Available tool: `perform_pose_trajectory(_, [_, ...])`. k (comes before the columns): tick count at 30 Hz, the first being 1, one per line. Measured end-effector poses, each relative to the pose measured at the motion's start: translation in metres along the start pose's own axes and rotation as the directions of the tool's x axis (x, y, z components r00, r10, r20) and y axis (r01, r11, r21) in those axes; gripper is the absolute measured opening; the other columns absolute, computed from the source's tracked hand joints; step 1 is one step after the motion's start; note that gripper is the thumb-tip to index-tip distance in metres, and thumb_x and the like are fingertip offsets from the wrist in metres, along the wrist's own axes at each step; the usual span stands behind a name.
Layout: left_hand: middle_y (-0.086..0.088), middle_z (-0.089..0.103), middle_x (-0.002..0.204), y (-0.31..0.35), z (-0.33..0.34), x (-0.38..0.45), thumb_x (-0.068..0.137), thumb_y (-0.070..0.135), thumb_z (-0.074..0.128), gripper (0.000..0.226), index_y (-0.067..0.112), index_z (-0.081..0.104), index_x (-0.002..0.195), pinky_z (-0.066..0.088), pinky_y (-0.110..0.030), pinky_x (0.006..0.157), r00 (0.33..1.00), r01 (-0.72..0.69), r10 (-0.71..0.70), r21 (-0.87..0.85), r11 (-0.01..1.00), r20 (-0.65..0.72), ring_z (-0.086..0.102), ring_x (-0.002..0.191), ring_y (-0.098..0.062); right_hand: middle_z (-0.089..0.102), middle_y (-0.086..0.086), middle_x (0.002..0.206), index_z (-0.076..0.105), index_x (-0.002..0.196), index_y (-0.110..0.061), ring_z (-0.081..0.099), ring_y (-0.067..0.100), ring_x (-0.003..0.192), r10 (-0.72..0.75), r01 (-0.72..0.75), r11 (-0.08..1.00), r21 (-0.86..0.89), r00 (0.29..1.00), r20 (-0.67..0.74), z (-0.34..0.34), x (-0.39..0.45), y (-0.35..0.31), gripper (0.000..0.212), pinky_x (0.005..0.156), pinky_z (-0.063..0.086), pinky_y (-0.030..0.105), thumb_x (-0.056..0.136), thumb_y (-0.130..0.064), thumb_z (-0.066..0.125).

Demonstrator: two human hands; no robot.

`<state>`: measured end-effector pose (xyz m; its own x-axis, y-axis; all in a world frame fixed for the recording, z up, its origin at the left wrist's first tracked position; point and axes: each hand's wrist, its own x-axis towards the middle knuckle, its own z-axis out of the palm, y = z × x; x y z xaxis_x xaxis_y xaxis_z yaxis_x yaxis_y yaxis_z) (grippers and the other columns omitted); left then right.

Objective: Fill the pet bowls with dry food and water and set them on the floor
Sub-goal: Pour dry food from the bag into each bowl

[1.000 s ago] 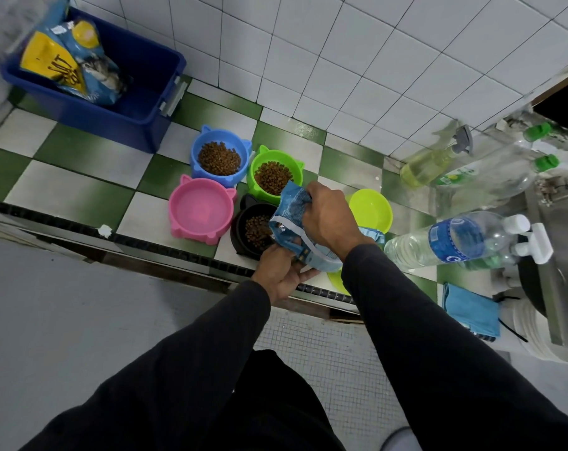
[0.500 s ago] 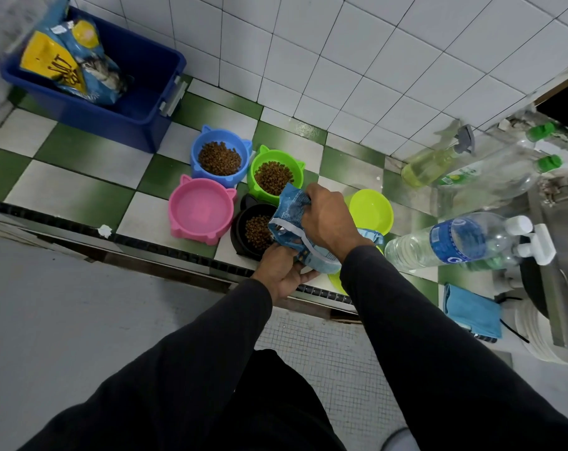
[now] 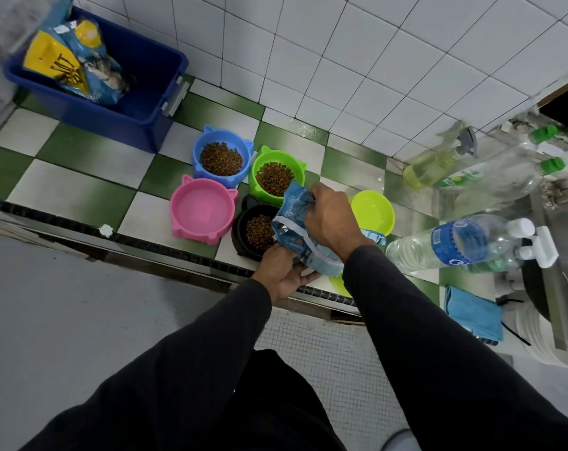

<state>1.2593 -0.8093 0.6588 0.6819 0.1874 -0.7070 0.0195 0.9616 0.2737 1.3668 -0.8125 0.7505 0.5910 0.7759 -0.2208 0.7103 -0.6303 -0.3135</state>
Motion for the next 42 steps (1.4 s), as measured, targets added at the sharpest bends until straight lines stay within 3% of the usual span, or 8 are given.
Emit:
perform_pose_trajectory(9, [-0.017, 0.068, 0.132, 0.000, 0.001, 0.000, 0.106, 0.016, 0.053, 0.029, 0.012, 0.059, 0.135, 0.059, -0.052, 0.086, 0.999, -0.007, 0.008, 0.027, 1.000, -0.036, 0.067, 0.118, -0.036, 0.066, 0.028, 0.106, 0.058, 0.107, -0.002, 0.060, 0.045, 0.094, 0.008, -0.008, 1.000, 0.015, 1.000, -0.019, -0.004, -0.004, 0.001, 0.019, 0.066, 0.032, 0.033, 0.091, -0.006, 0.051])
perform_pose_trajectory(16, [-0.013, 0.073, 0.115, 0.000, 0.001, 0.001, 0.105, 0.009, 0.053, 0.018, 0.019, 0.064, 0.115, 0.058, -0.051, 0.082, 0.999, -0.015, 0.017, 0.047, 0.999, -0.029, 0.071, 0.100, -0.030, 0.067, 0.028, 0.108, 0.060, 0.111, -0.003, 0.060, 0.047, 0.097, 0.004, -0.001, 0.998, 0.060, 0.999, -0.047, -0.006, -0.008, 0.002, 0.021, 0.067, 0.032, 0.032, 0.092, -0.006, 0.050])
perform_pose_trajectory(22, [-0.015, 0.071, 0.125, 0.001, 0.000, 0.002, 0.102, -0.002, 0.044, 0.040, 0.017, 0.057, 0.135, 0.059, -0.053, 0.084, 0.998, -0.026, 0.031, 0.106, 0.994, -0.053, 0.070, 0.108, -0.035, 0.068, 0.026, 0.112, 0.061, 0.115, -0.002, 0.061, 0.045, 0.101, 0.052, -0.043, 0.993, 0.110, 0.996, -0.077, -0.003, -0.012, 0.009, 0.025, 0.070, 0.033, 0.029, 0.092, -0.004, 0.051])
perform_pose_trajectory(28, [-0.011, 0.071, 0.128, 0.003, 0.002, 0.001, 0.102, 0.000, 0.046, 0.042, 0.026, 0.057, 0.133, 0.052, -0.064, 0.098, 0.994, -0.050, 0.069, 0.206, 0.977, -0.083, 0.067, 0.117, -0.038, 0.069, 0.020, 0.103, 0.061, 0.101, -0.008, 0.061, 0.040, 0.093, 0.146, -0.126, 0.972, 0.198, 0.985, -0.090, 0.000, -0.015, 0.023, 0.012, 0.069, 0.036, 0.028, 0.092, -0.007, 0.052])
perform_pose_trajectory(31, [-0.011, 0.070, 0.128, 0.005, 0.004, -0.001, 0.102, 0.002, 0.047, 0.041, 0.026, 0.056, 0.134, 0.053, -0.064, 0.095, 0.988, -0.098, 0.124, 0.253, 0.963, -0.090, 0.066, 0.117, -0.038, 0.070, 0.015, 0.099, 0.061, 0.097, -0.007, 0.061, 0.035, 0.090, 0.195, -0.159, 0.947, 0.278, 0.975, -0.106, 0.000, -0.014, 0.029, 0.008, 0.069, 0.040, 0.031, 0.092, -0.009, 0.055])
perform_pose_trajectory(36, [-0.002, 0.072, 0.119, 0.011, 0.009, -0.003, 0.103, 0.005, 0.051, 0.036, 0.035, 0.057, 0.122, 0.059, -0.056, 0.086, 0.971, -0.173, 0.212, 0.295, 0.940, -0.106, 0.069, 0.107, -0.030, 0.064, 0.005, 0.090, 0.062, 0.095, -0.005, 0.054, 0.026, 0.081, 0.234, -0.163, 0.912, 0.376, 0.960, -0.152, -0.005, -0.015, 0.035, 0.006, 0.061, 0.027, 0.028, 0.093, -0.008, 0.058])
perform_pose_trajectory(42, [0.007, 0.072, 0.116, 0.020, 0.017, -0.008, 0.101, -0.001, 0.053, 0.043, 0.039, 0.054, 0.119, 0.063, -0.043, 0.070, 0.945, -0.275, 0.318, 0.330, 0.903, -0.083, 0.071, 0.100, -0.019, 0.071, 0.007, 0.092, 0.064, 0.093, -0.011, 0.066, 0.030, 0.086, 0.258, -0.146, 0.850, 0.505, 0.953, -0.159, -0.004, -0.008, 0.046, 0.006, 0.078, 0.055, 0.047, 0.088, -0.014, 0.062])
